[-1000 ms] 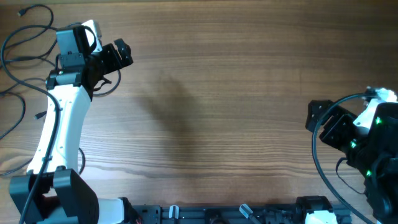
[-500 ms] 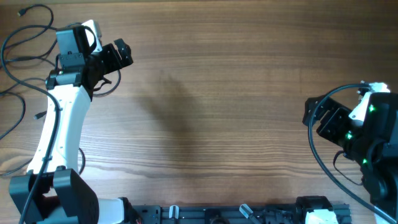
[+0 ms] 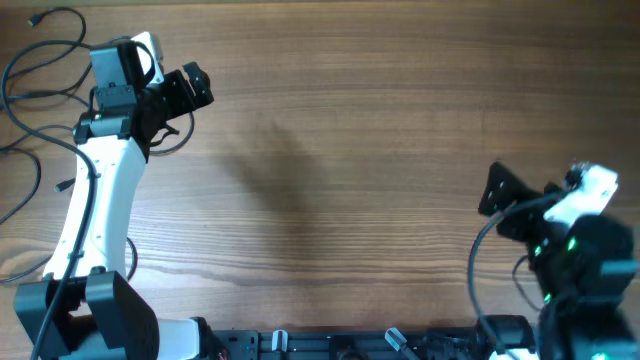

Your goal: Untangle cables

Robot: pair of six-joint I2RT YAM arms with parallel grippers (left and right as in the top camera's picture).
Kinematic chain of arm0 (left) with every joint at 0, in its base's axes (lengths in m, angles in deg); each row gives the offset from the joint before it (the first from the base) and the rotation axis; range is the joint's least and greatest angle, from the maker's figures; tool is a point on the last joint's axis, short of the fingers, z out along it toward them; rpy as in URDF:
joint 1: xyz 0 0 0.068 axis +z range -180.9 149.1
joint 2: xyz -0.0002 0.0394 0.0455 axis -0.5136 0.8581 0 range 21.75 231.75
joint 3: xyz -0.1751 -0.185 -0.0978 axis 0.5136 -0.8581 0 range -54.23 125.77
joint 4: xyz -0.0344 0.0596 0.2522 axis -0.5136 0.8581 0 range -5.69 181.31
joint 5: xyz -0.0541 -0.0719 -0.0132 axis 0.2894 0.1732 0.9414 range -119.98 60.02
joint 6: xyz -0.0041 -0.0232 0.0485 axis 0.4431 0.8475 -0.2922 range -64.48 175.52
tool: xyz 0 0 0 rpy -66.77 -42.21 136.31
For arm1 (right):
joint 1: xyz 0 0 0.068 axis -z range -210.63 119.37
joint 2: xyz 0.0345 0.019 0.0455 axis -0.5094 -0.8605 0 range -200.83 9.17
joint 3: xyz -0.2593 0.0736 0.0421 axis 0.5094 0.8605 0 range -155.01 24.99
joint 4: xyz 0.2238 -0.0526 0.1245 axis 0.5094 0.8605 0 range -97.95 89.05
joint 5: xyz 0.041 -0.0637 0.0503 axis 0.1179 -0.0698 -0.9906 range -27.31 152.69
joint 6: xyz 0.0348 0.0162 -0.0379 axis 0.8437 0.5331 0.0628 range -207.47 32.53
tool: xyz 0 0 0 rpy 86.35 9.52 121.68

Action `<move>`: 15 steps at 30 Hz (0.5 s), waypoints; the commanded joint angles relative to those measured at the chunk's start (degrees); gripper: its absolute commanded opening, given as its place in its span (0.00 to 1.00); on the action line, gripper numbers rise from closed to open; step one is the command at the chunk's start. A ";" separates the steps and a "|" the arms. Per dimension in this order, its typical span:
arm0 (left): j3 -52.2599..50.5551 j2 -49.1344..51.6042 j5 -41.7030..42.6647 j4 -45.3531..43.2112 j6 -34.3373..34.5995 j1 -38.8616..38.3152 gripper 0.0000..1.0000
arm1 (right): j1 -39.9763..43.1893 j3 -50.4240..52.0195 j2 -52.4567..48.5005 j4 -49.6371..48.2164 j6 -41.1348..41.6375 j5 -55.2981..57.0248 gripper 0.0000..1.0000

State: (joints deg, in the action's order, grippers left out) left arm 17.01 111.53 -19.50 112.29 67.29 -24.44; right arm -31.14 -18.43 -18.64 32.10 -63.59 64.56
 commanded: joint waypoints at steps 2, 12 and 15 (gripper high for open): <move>0.02 -0.48 -0.11 -0.13 -1.07 -0.24 1.00 | 0.48 14.84 11.54 -9.07 -1.27 -1.68 1.00; 0.02 -0.48 -0.11 -0.11 -1.07 -0.24 1.00 | 0.48 33.38 25.64 -28.81 -1.27 0.26 1.00; 0.02 -0.48 -0.11 -0.11 -1.07 -0.24 1.00 | 0.48 38.47 26.45 -36.68 -1.09 0.26 1.00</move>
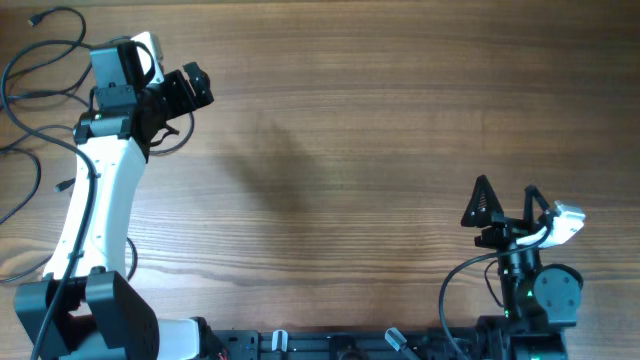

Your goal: Untangle cables

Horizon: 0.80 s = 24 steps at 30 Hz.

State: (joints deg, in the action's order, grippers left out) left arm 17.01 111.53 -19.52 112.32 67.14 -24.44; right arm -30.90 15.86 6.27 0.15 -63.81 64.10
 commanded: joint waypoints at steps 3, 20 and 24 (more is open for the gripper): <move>0.02 -0.48 -0.09 -0.13 -0.92 -0.24 1.00 | 0.24 8.24 2.54 -9.84 0.59 0.72 1.00; 0.02 -0.48 -0.09 -0.13 -0.92 -0.24 1.00 | 0.13 8.83 2.71 -8.41 -8.66 -0.39 1.00; 0.02 -0.48 -0.09 -0.13 -0.92 -0.24 1.00 | 0.13 8.83 2.71 -8.11 -15.74 -3.30 1.00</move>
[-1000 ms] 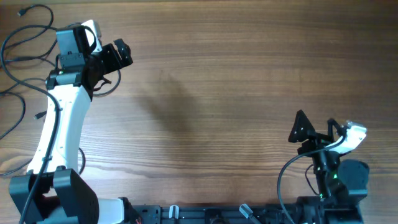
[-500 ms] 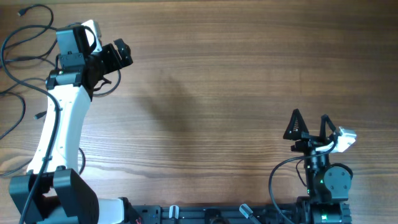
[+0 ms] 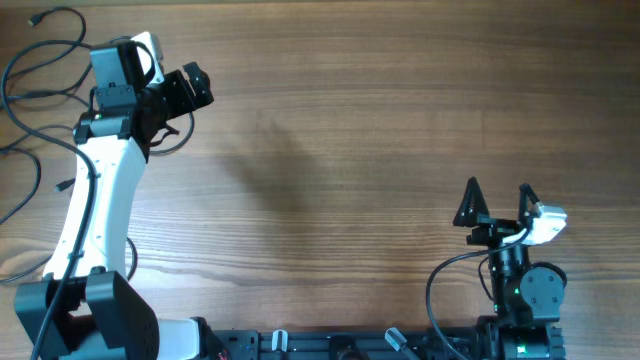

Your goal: Untangle cables

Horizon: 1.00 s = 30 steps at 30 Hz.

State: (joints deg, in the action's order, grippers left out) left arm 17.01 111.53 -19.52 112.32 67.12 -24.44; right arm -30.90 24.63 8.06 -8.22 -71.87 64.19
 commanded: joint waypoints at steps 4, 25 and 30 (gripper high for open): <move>0.02 -0.48 -0.09 -0.11 -0.90 -0.24 1.00 | 0.13 0.07 0.92 0.31 -9.97 -4.57 1.00; 0.02 -0.48 -0.09 -0.11 -0.90 -0.20 1.00 | 0.13 0.07 0.90 0.24 -12.57 -4.52 1.00; 0.02 -0.48 -0.09 -0.11 -0.90 -0.20 1.00 | 0.13 0.07 0.90 0.24 -12.59 -4.52 1.00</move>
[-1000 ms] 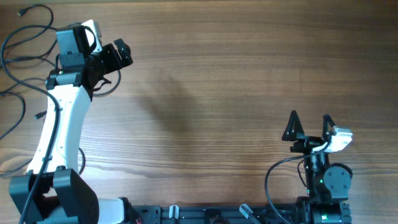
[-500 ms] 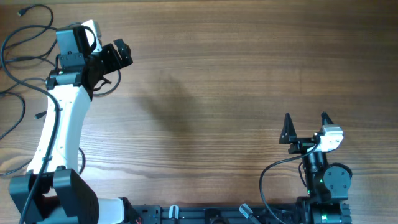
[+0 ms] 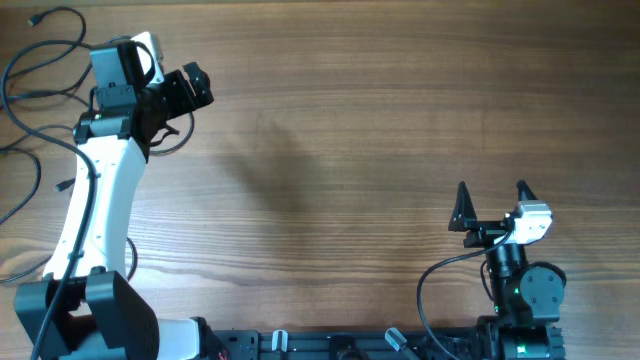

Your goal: Untangle cables

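Black cables [image 3: 30, 70] lie in loose loops at the far left edge of the wooden table, and a small cable loop [image 3: 178, 133] shows just below my left gripper. My left gripper [image 3: 196, 86] is at the upper left, pointing right; the overhead view does not show how its fingers stand. My right gripper [image 3: 490, 200] is at the lower right, near its base. Its two fingers are spread wide apart and nothing is between them. It is far from the cables.
The white left arm [image 3: 95, 200] runs from its base at the lower left up to the gripper. The right arm's base [image 3: 525, 290] and its own black lead [image 3: 430, 290] sit at the front edge. A mounting rail [image 3: 350, 345] runs along the front.
My right gripper has shifted slightly left and toward the table's middle, its fingers still wide open. The left arm and the cables have not moved.
My right arm first reached out at the far right edge with its gripper angled left. Then it was drawn back above its base with the fingers pointing away and open. Since then it has edged left. The left arm stayed still at the upper left throughout.
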Robot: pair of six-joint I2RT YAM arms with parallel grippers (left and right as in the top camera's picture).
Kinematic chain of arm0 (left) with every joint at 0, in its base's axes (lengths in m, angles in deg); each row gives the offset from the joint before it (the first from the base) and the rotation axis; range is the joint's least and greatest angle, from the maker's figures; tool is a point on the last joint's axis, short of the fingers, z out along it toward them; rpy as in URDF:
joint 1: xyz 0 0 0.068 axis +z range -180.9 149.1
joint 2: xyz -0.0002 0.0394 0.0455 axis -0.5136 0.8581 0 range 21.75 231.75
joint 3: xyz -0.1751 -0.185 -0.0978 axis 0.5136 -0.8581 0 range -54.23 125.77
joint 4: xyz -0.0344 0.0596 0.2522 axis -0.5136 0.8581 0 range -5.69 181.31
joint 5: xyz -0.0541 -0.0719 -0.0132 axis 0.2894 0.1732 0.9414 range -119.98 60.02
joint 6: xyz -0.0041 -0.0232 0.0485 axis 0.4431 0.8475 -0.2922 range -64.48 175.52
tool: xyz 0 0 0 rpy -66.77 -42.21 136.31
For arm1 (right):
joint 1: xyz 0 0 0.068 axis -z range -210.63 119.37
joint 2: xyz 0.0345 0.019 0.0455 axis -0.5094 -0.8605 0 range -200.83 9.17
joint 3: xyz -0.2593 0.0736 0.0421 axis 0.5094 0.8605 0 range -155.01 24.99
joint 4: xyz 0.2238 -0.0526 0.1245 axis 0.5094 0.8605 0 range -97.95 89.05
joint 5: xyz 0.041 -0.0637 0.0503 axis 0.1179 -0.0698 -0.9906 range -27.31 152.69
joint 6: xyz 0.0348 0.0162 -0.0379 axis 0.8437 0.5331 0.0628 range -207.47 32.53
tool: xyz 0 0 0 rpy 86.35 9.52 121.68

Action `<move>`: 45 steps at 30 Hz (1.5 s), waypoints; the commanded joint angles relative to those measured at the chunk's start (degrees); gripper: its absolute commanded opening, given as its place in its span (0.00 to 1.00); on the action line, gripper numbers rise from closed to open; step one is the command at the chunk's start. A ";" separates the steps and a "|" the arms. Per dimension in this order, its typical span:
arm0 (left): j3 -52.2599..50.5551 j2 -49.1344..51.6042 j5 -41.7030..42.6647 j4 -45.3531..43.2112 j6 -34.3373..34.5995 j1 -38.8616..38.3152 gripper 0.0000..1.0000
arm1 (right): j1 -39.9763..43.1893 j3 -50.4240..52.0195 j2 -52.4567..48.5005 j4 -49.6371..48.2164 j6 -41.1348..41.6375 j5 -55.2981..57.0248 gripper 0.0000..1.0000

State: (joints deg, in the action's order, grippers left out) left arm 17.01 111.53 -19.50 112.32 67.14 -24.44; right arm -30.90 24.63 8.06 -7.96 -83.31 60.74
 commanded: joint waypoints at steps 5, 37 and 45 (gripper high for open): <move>0.02 -0.48 -0.11 -0.11 -0.92 -0.20 1.00 | 0.13 0.07 0.90 -0.02 -1.16 -1.07 1.00; -20.26 -28.74 -5.97 10.62 -0.72 -0.42 1.00 | 0.13 0.07 0.83 -0.02 -1.14 -1.07 1.00; -28.55 -43.52 -5.84 10.43 -0.96 -0.42 1.00 | 0.13 0.07 0.83 -0.02 -1.16 -1.07 1.00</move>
State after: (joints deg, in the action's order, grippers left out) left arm -10.22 73.24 -25.64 123.31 67.12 -24.55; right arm -30.90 24.63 8.17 -7.96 -83.74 60.56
